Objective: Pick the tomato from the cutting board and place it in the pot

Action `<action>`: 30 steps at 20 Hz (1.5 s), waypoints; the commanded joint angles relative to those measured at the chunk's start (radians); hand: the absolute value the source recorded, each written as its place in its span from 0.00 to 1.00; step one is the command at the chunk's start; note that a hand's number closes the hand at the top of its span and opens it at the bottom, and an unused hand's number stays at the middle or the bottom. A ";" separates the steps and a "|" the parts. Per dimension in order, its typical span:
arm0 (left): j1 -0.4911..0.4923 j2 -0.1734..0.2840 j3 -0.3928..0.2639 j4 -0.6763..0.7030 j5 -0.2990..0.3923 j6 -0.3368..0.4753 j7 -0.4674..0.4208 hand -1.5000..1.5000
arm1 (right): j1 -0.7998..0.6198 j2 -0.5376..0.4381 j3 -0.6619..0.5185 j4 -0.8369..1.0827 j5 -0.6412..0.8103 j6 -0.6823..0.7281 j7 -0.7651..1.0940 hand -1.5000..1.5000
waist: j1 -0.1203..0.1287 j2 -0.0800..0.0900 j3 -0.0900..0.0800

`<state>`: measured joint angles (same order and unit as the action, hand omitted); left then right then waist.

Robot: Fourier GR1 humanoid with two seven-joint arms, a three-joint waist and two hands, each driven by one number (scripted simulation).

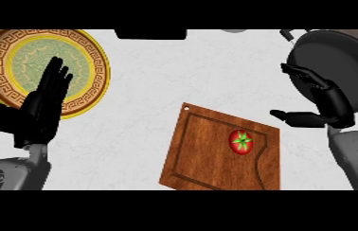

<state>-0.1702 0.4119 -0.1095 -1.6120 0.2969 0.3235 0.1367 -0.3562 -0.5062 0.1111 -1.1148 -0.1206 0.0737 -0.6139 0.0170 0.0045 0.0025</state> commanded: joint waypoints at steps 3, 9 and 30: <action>-0.024 -0.014 0.070 0.047 0.011 -0.056 -0.017 0.50 | -0.023 -0.049 -0.019 -0.006 0.047 0.120 -0.064 0.00 | -0.016 -0.004 -0.003; -0.017 0.002 0.043 -0.031 0.001 -0.022 0.065 0.50 | -0.070 -0.188 0.141 -0.136 0.158 0.254 0.201 0.00 | -0.006 -0.010 -0.004; 0.033 -0.094 0.070 -0.057 -0.105 -0.029 0.040 0.50 | 0.051 -0.032 0.326 -0.564 0.425 0.459 0.765 0.00 | -0.016 -0.006 -0.002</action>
<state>-0.1846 0.3540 -0.0324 -1.6206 0.2257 0.2787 0.1817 -0.3731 -0.5796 0.4315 -1.6491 0.2415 0.5329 0.1470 -0.0003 -0.0015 -0.0004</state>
